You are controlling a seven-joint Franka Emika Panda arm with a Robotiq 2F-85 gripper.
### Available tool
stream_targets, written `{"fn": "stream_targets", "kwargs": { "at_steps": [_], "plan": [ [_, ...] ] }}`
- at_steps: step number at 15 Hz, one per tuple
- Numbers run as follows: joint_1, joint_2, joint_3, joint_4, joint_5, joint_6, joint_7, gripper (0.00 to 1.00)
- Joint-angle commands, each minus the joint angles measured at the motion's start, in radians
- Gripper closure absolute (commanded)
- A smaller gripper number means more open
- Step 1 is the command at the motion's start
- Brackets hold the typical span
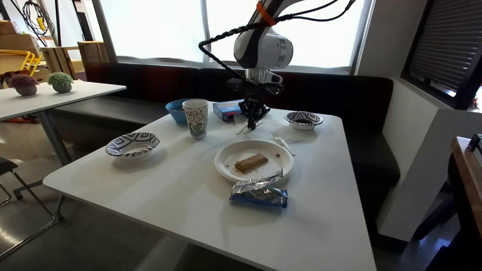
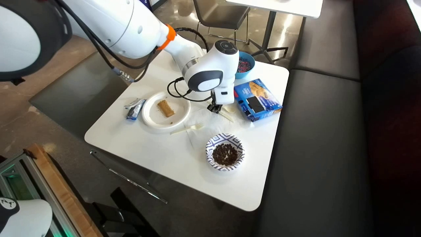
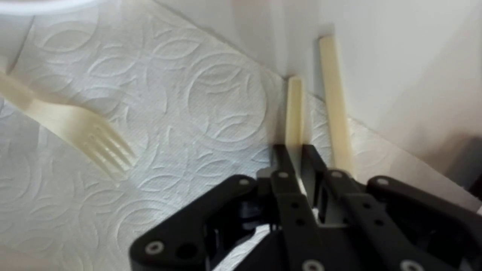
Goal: Put one white knife on the white plate.
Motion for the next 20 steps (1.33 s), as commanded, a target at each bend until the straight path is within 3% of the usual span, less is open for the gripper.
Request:
{"fn": "stream_targets", "kwargs": {
  "at_steps": [1, 6, 9, 12, 15, 20],
  "plan": [
    [0.011, -0.013, -0.012, -0.02, -0.035, -0.014, 0.026, 0.97],
    [0.061, -0.133, -0.061, -0.209, -0.077, 0.046, 0.036, 0.97],
    [0.129, -0.226, -0.123, -0.349, -0.163, 0.097, 0.035, 0.97],
    [0.234, -0.308, -0.212, -0.496, -0.319, 0.147, 0.05, 0.97],
    [0.356, -0.369, -0.307, -0.635, -0.481, 0.285, 0.103, 0.97],
    [0.631, -0.364, -0.548, -0.811, -0.739, 0.496, 0.175, 0.97]
  ]
}}
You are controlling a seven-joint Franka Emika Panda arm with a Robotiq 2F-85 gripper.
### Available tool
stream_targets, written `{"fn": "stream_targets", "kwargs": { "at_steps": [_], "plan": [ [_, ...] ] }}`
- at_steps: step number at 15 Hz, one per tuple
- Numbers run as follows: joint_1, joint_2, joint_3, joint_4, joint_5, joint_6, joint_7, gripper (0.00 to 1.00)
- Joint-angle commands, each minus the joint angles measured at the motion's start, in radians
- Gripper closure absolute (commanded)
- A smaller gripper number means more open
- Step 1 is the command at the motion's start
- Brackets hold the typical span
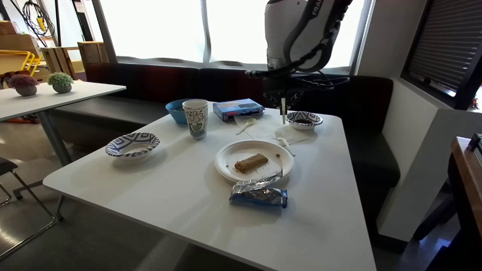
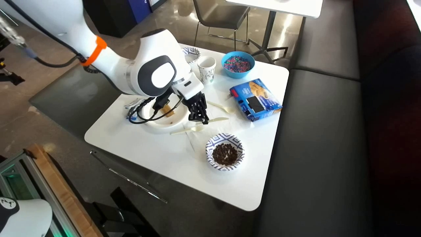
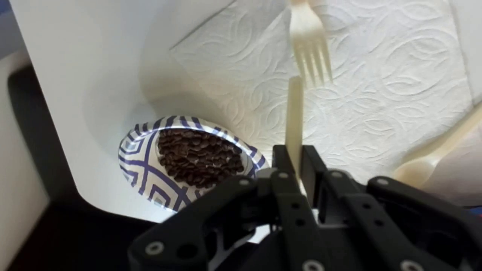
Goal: Put one white knife on the white plate.
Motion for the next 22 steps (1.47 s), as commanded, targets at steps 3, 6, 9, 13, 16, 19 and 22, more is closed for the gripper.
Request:
{"fn": "stream_targets", "kwargs": {
  "at_steps": [3, 6, 9, 13, 16, 19, 22],
  "plan": [
    [0.271, -0.023, -0.224, -0.224, -0.174, 0.136, -0.063, 0.97],
    [0.265, -0.003, -0.2, -0.205, -0.09, 0.107, -0.129, 0.87],
    [0.267, -0.024, -0.203, -0.229, -0.091, 0.106, -0.167, 0.87],
    [0.39, 0.01, -0.283, -0.231, -0.133, 0.103, -0.173, 0.97],
    [0.549, 0.042, -0.363, -0.236, -0.145, 0.09, -0.231, 0.97],
    [0.63, 0.047, -0.359, -0.235, -0.132, 0.076, -0.338, 0.97],
    [0.656, 0.066, -0.333, -0.223, -0.121, 0.076, -0.446, 0.97]
  ]
}}
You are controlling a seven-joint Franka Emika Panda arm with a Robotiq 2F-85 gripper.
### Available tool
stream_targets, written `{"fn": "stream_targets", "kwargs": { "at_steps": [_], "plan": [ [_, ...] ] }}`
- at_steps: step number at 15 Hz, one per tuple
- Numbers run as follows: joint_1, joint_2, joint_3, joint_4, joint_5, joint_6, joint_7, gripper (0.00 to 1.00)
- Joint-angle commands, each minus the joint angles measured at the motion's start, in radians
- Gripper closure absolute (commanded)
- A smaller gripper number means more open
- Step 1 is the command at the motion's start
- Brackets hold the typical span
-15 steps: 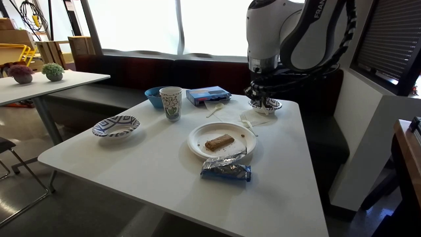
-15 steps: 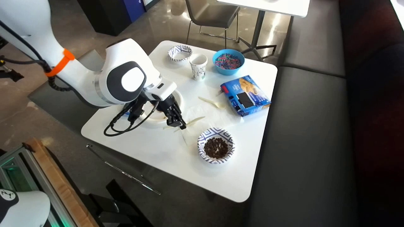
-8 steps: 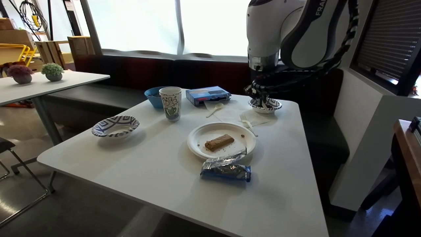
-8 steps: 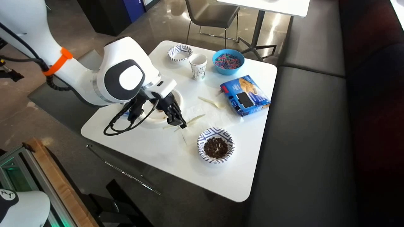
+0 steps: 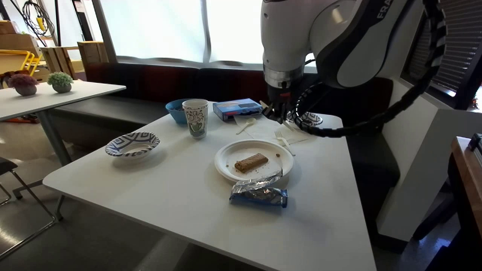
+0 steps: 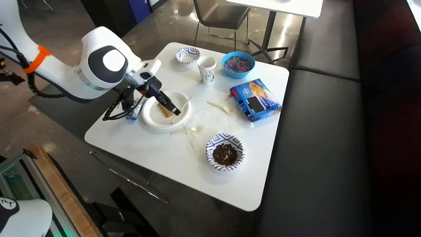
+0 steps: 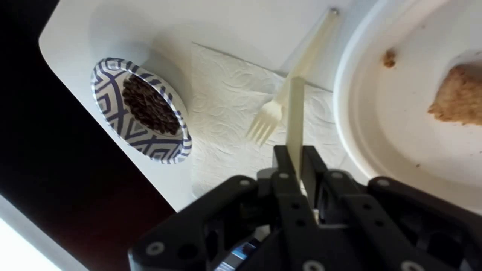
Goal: Put one white knife on the white plate.
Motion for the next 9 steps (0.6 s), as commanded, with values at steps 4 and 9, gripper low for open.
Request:
{"fn": "stream_targets", "kwargs": {
  "at_steps": [4, 9],
  "plan": [
    [0.005, 0.037, 0.042, 0.012, 0.046, 0.009, -0.242, 0.97],
    [-0.083, 0.032, 0.142, 0.039, 0.108, 0.007, -0.416, 0.97]
  ]
}}
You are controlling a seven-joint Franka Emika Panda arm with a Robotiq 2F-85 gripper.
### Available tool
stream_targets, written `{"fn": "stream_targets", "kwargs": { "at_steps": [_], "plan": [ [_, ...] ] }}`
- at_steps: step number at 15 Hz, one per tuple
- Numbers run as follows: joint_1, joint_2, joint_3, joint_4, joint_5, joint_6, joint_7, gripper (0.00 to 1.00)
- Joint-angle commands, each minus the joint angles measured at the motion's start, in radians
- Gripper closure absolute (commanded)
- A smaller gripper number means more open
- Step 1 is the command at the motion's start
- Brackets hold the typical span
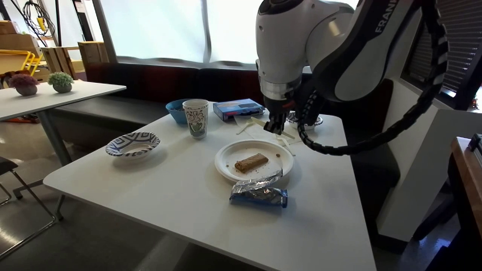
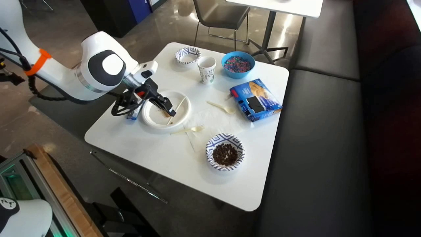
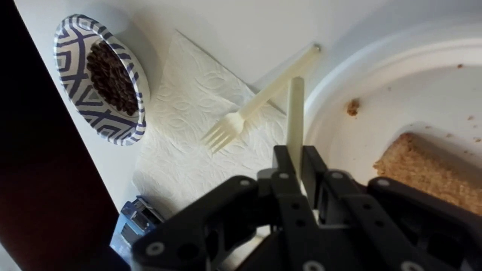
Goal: Put one white knife on the white plate.
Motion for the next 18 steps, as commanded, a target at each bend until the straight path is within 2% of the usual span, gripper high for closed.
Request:
{"fn": "stream_targets", "kwargs": {
  "at_steps": [1, 6, 13, 14, 15, 18],
  "plan": [
    [-0.083, 0.006, 0.088, 0.032, 0.069, -0.007, -0.134, 0.97],
    [-0.201, -0.011, 0.191, 0.059, 0.101, -0.027, -0.248, 0.97],
    [-0.375, -0.029, 0.33, 0.096, 0.082, -0.062, -0.341, 0.97],
    [-0.385, -0.037, 0.338, 0.094, 0.074, -0.063, -0.345, 0.97],
    [-0.366, -0.037, 0.322, 0.091, 0.063, -0.061, -0.331, 0.97],
    [-0.255, -0.066, 0.239, 0.052, 0.015, -0.056, -0.271, 0.97]
  ]
}}
